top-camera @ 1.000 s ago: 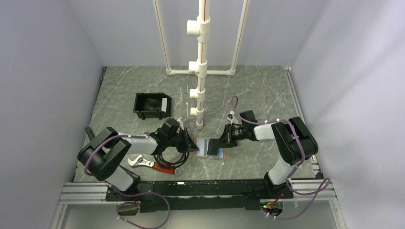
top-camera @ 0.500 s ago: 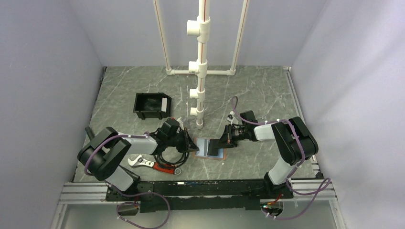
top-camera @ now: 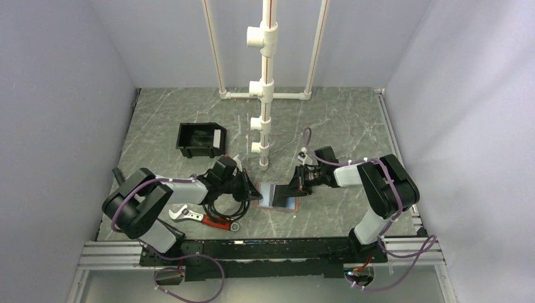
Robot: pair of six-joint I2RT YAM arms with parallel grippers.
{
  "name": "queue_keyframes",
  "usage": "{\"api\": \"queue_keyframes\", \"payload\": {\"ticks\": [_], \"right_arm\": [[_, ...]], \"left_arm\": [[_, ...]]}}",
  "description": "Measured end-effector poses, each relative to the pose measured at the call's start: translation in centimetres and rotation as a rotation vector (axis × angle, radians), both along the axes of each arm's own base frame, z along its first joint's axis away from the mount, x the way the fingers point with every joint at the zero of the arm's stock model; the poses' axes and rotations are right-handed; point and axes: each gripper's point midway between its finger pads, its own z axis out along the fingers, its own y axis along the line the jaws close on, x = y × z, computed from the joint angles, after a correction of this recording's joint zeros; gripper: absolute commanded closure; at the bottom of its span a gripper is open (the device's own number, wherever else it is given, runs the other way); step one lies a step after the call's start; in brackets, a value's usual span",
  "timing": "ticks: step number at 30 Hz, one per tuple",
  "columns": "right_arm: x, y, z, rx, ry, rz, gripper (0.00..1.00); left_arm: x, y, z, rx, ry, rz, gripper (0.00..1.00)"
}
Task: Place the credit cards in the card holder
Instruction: Insert the credit card into the card holder.
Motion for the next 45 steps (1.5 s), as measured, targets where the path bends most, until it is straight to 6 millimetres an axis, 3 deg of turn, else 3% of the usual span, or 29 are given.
{"api": "queue_keyframes", "payload": {"ticks": [24, 38, 41, 45], "right_arm": [[0.1, 0.9, -0.5, 0.058, 0.095, -0.125, 1.00], [0.4, 1.3, -0.8, 0.049, 0.119, -0.047, 1.00], [0.8, 1.7, -0.8, 0.031, 0.117, 0.012, 0.91], [1.1, 2.2, -1.3, -0.002, 0.112, 0.057, 0.70]], "left_arm": [[0.0, 0.1, 0.0, -0.017, -0.004, 0.011, 1.00], [0.0, 0.0, 0.0, -0.013, 0.002, 0.007, 1.00], [0.0, 0.0, 0.0, -0.009, 0.002, 0.000, 1.00], [0.1, -0.1, 0.0, -0.004, -0.001, -0.009, 1.00]]}}
